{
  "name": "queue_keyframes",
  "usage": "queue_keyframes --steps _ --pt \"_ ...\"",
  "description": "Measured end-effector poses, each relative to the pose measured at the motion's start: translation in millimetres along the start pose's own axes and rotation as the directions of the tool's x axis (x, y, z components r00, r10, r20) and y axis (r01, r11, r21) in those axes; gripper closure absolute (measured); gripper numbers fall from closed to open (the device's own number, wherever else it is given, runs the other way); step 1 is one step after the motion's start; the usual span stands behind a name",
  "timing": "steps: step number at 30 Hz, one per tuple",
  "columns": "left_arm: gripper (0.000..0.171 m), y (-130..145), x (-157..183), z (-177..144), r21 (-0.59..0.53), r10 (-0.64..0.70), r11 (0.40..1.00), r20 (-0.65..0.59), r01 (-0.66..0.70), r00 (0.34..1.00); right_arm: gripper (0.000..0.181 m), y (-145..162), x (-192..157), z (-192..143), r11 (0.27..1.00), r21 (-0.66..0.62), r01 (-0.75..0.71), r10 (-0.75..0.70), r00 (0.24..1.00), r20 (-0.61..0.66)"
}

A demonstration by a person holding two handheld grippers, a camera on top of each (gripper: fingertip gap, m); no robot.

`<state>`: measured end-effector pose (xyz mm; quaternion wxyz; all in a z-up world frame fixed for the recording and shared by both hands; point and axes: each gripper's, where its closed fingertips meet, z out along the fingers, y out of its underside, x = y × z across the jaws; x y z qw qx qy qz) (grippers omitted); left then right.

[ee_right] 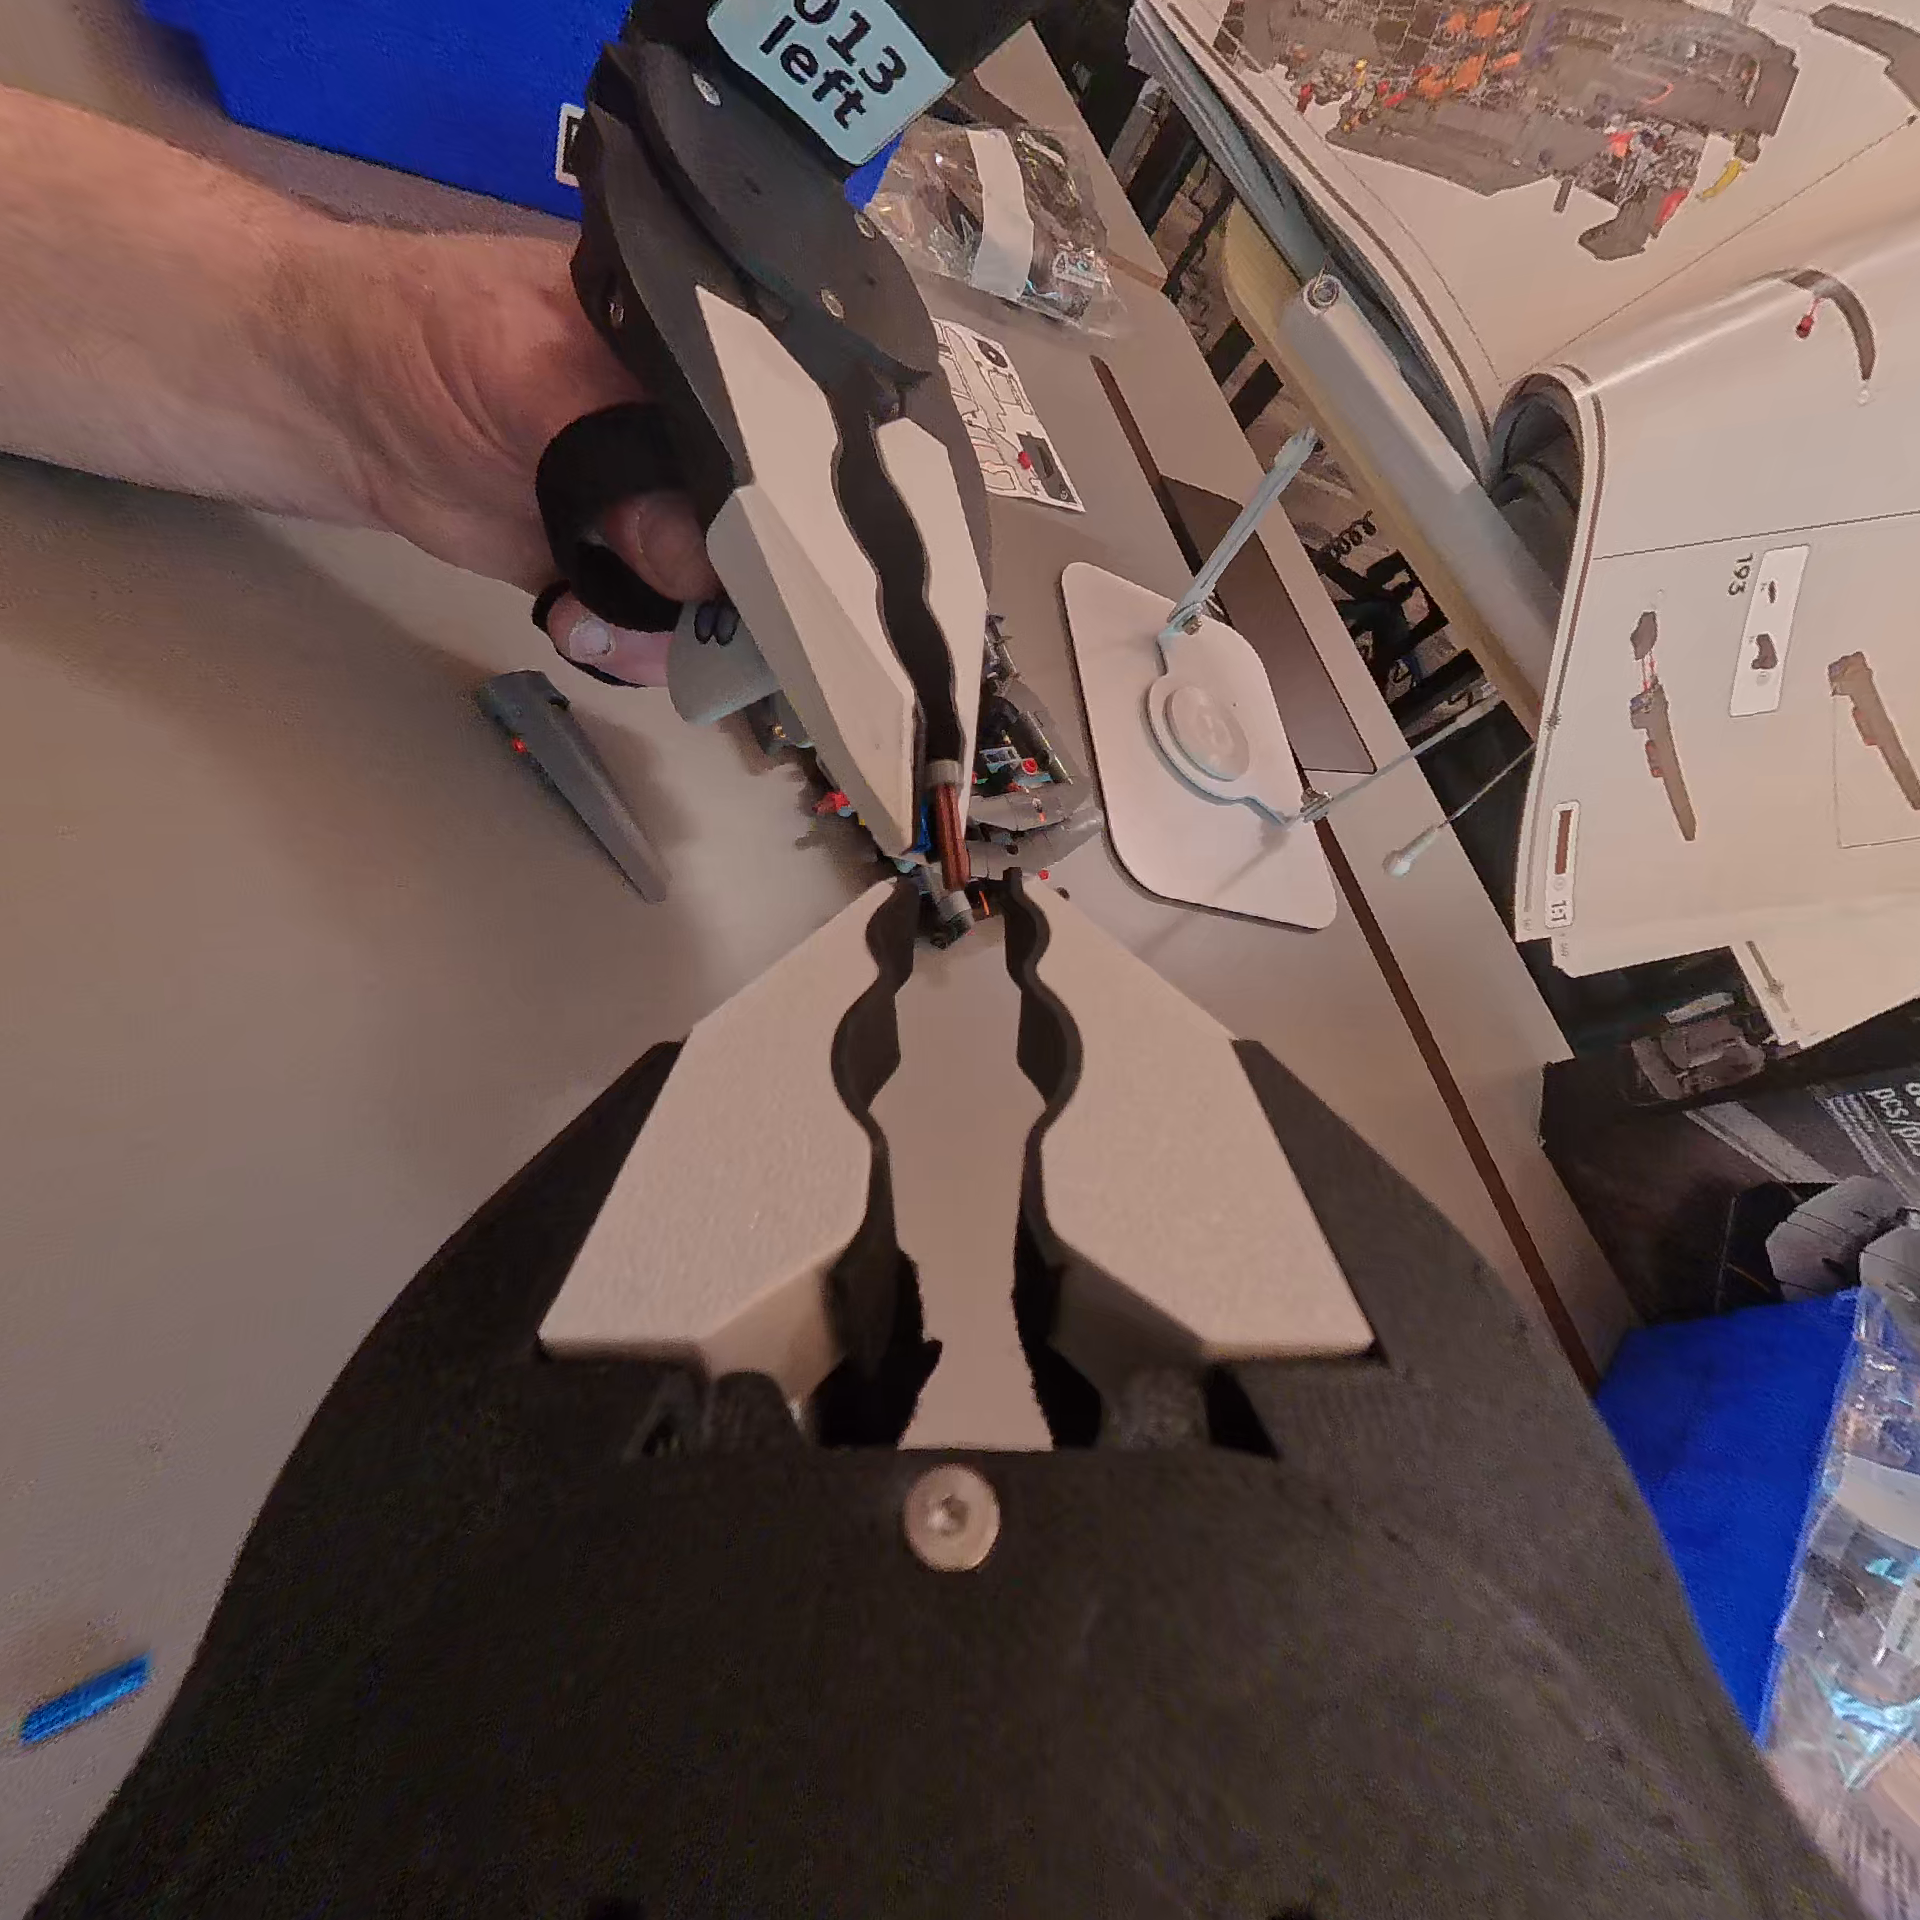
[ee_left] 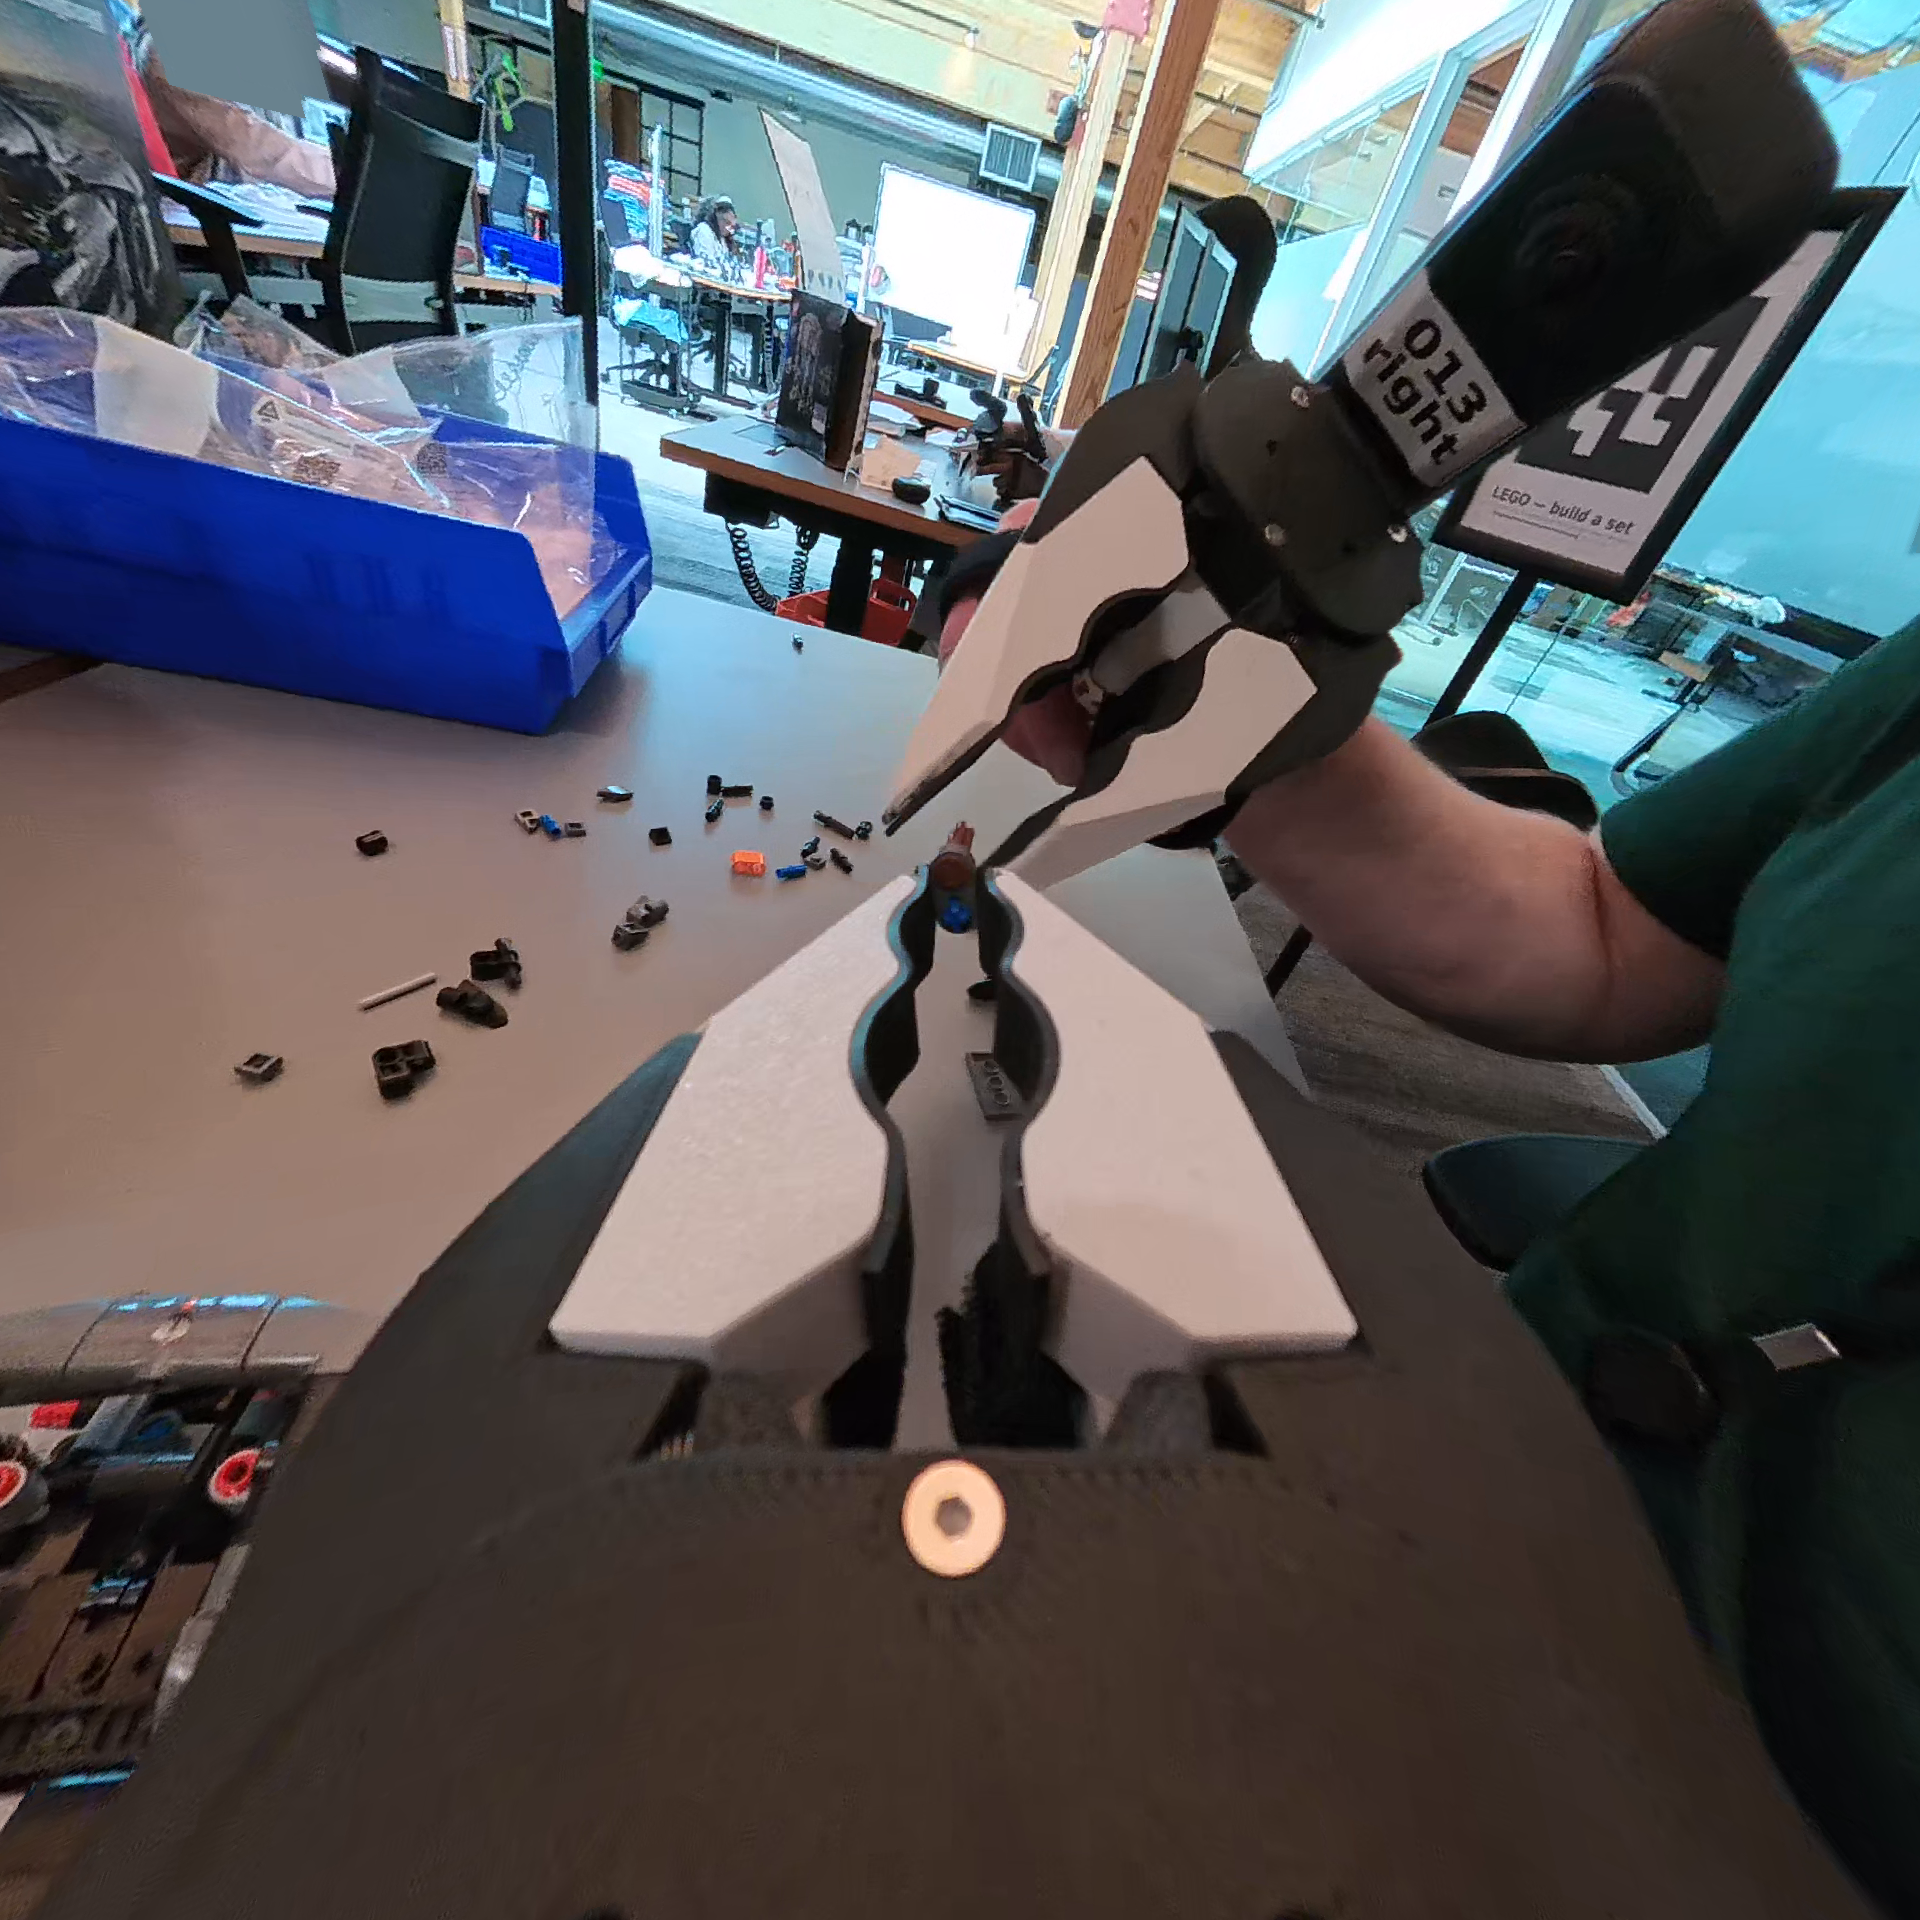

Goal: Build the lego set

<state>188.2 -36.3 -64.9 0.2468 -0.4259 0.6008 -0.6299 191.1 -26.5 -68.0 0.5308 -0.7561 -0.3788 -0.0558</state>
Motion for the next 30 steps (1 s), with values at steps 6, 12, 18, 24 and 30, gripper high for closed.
queue_keyframes --steps 6,12,18,24,30 --pt "0.166 0 6 4 -0.005 0.012 1.0 -0.017 -0.012 1.0 0.16 -5 -6 -1 1.0 -0.006 -0.007 0.007 1.0 -0.028" --pt "0.166 3 6 6 -0.025 0.02 0.999 -0.002 -0.02 1.0 0.163 -1 -8 -1 0.994 -0.085 0.063 -0.072 0.991 -0.11" --pt "0.166 8 10 11 -0.063 0.05 0.997 0.005 -0.049 0.999 0.165 8 -13 0 0.968 -0.205 0.145 -0.175 0.976 -0.134" --pt "0.166 6 12 10 -0.056 0.038 0.998 -0.003 -0.038 0.999 0.172 10 -12 -1 0.955 -0.25 0.157 -0.2 0.968 -0.154" --pt "0.166 2 16 7 -0.033 0.018 0.999 -0.02 -0.019 1.0 0.174 4 -13 -2 0.962 -0.235 0.14 -0.179 0.972 -0.154"
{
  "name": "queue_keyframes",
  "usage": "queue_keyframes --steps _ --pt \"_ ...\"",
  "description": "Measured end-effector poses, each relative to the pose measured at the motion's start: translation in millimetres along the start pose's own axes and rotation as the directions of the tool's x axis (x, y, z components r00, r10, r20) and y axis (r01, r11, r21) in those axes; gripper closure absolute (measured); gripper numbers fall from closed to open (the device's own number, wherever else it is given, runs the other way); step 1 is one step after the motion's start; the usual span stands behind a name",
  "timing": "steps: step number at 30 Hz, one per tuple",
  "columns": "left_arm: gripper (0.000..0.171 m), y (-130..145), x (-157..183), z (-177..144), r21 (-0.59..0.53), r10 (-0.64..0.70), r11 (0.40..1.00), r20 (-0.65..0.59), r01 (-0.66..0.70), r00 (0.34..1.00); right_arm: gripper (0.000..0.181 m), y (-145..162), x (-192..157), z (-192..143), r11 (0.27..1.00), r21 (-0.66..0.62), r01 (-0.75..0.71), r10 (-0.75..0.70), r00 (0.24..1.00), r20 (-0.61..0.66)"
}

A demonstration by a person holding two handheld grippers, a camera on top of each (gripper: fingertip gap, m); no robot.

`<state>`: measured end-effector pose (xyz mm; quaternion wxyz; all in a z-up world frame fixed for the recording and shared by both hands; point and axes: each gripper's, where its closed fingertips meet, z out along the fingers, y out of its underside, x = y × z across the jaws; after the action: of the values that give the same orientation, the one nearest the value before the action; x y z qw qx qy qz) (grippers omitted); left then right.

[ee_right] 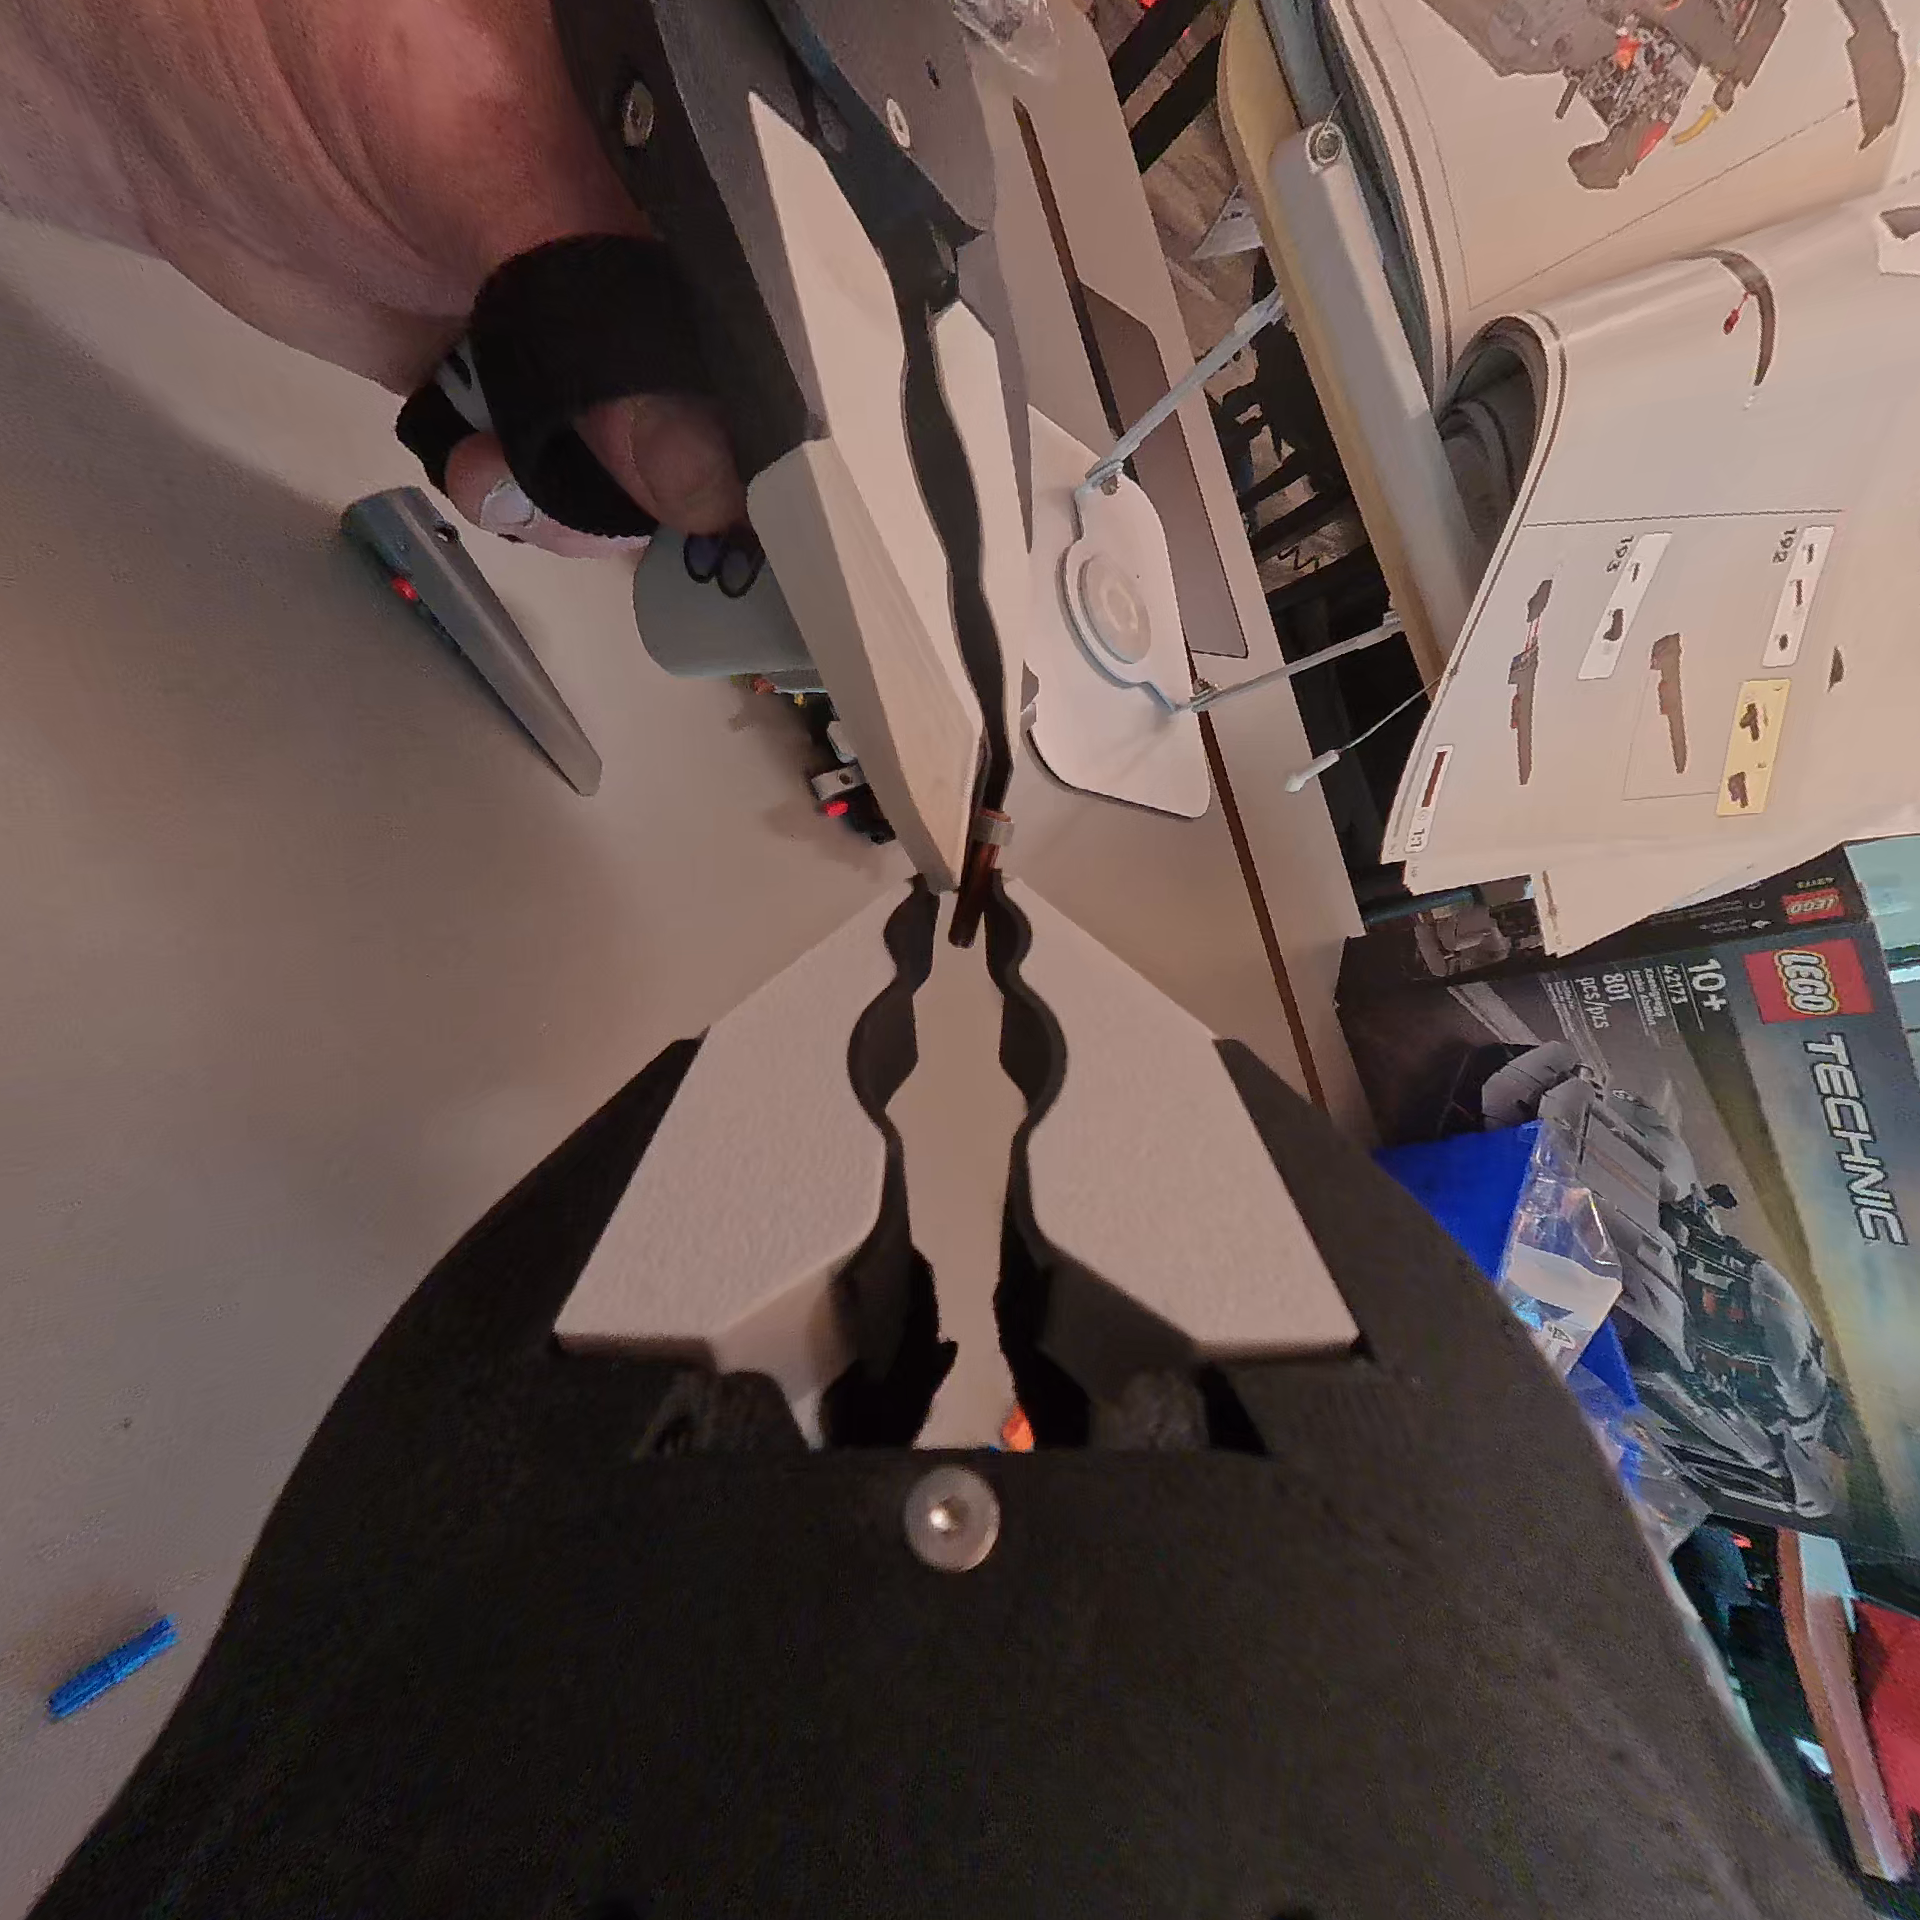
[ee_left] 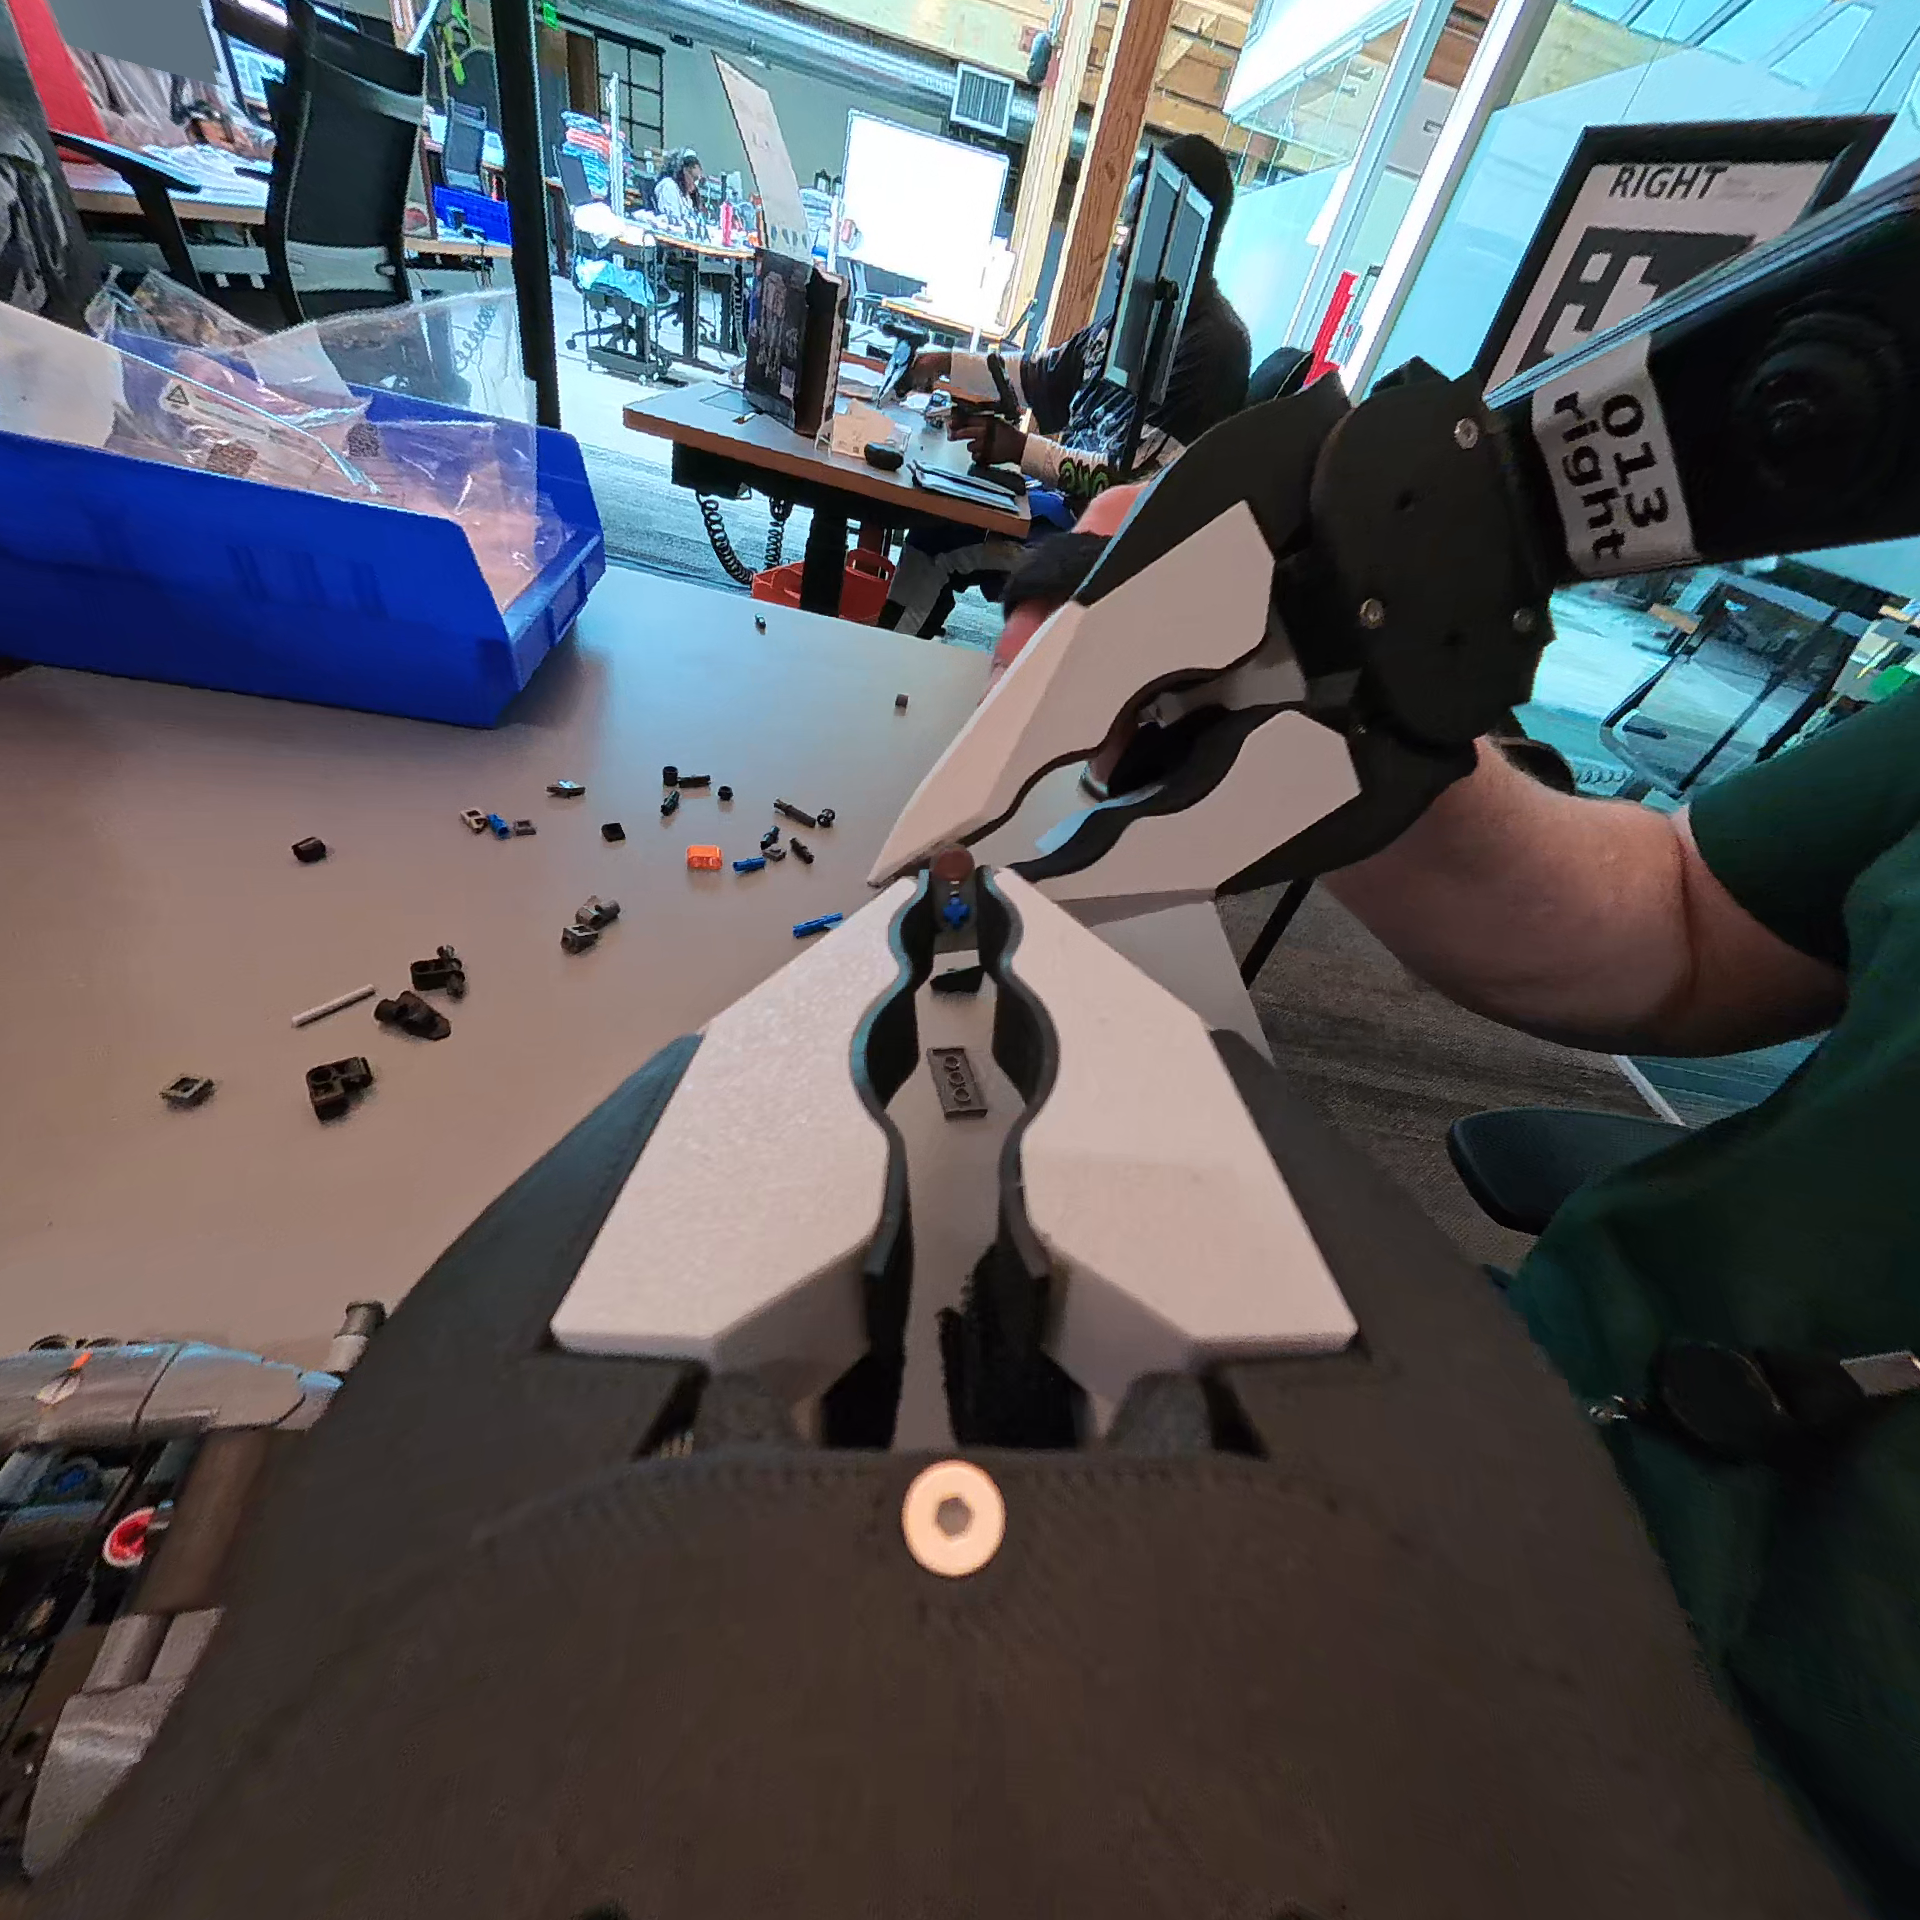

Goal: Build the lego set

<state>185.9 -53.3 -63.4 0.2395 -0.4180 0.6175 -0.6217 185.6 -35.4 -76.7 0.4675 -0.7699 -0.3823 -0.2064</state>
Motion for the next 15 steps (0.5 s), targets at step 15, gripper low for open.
queue_keyframes --steps 15 --pt "0.166 -8.5 8.7 0.0 0.047 -0.019 0.999 -0.047 0.022 0.999 0.176 -6.9 1.8 -9.7 0.991 0.059 -0.12 0.12 0.993 0.013"
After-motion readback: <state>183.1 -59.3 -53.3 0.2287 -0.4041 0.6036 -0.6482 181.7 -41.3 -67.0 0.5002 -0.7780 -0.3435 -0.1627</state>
